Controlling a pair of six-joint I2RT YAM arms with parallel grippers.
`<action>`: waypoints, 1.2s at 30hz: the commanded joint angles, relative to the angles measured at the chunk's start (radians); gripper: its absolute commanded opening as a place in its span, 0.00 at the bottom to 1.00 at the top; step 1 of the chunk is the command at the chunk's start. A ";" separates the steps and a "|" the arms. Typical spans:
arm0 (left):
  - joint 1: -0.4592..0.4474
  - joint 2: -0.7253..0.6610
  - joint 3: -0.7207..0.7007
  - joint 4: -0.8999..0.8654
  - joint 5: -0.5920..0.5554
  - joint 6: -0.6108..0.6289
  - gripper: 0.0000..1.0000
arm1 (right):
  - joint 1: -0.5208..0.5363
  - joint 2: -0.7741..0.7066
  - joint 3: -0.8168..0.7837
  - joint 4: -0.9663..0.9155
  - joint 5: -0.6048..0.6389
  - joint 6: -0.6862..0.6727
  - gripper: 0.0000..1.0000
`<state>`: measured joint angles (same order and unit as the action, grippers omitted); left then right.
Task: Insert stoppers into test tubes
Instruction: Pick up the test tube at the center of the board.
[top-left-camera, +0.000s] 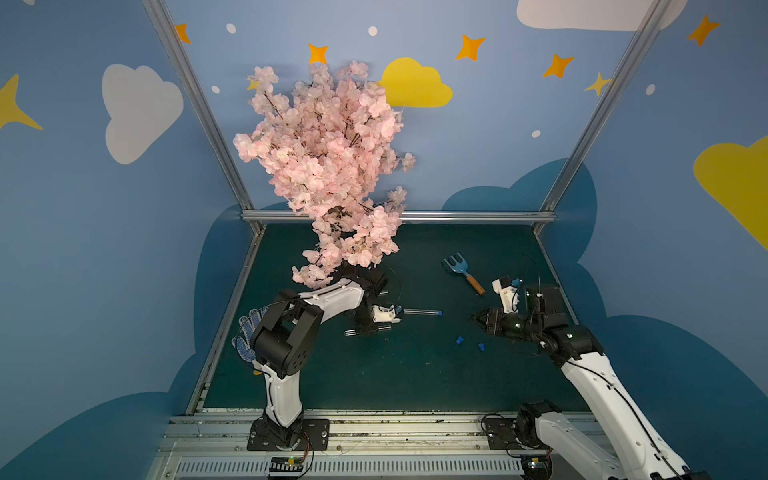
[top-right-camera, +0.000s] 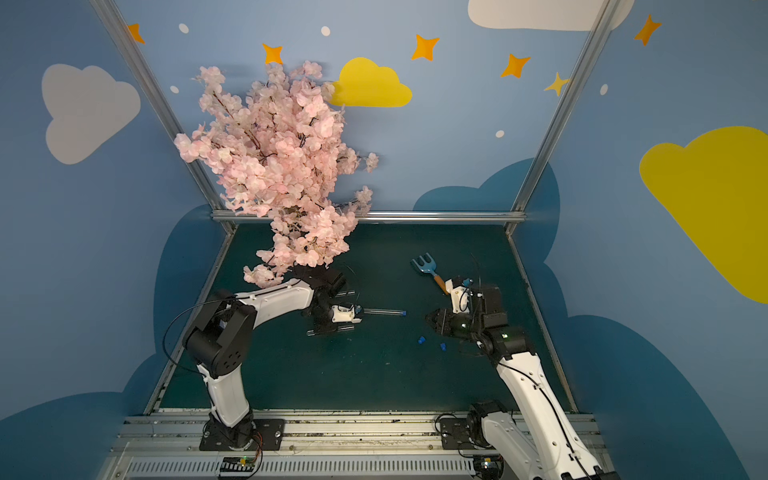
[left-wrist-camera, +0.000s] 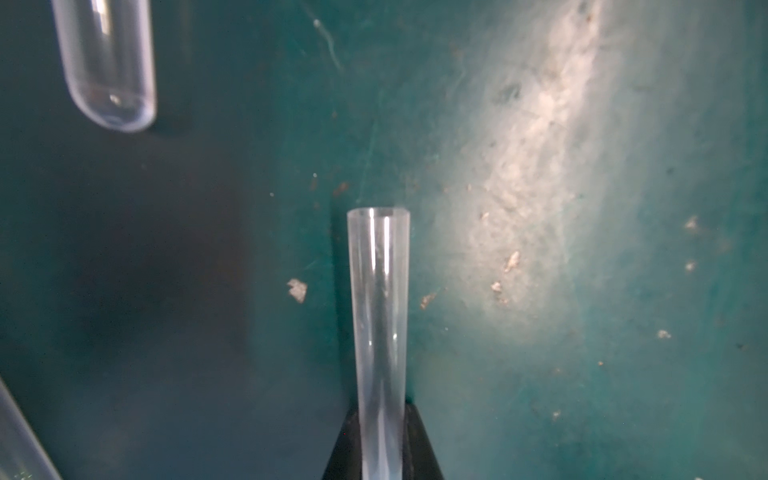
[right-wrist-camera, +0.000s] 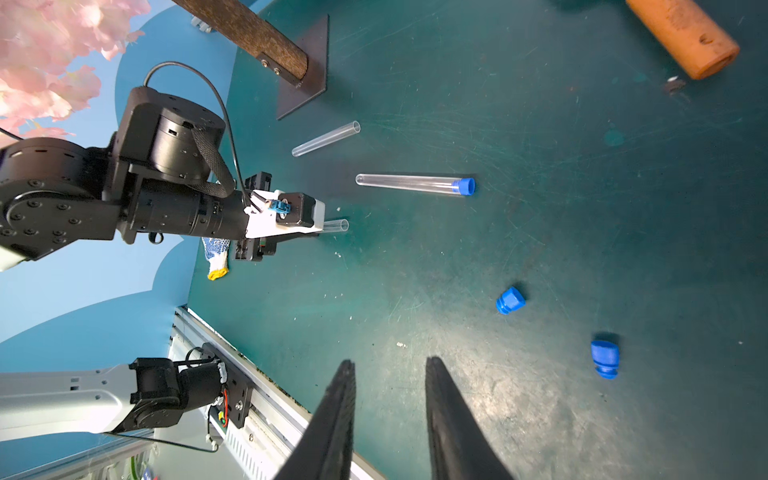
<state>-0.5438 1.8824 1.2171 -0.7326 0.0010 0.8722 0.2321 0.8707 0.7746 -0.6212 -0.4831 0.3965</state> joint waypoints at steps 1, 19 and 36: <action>0.006 -0.033 -0.010 -0.011 0.011 0.008 0.09 | -0.004 0.005 -0.017 0.036 -0.047 0.029 0.31; -0.090 -0.431 -0.090 0.131 0.360 -0.082 0.05 | 0.204 0.224 -0.015 0.424 -0.260 0.271 0.44; -0.111 -0.441 -0.118 0.197 0.377 -0.087 0.04 | 0.371 0.402 0.109 0.447 -0.206 0.285 0.50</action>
<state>-0.6483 1.4269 1.0901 -0.5388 0.3523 0.7959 0.5865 1.2530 0.8444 -0.1871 -0.7071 0.6796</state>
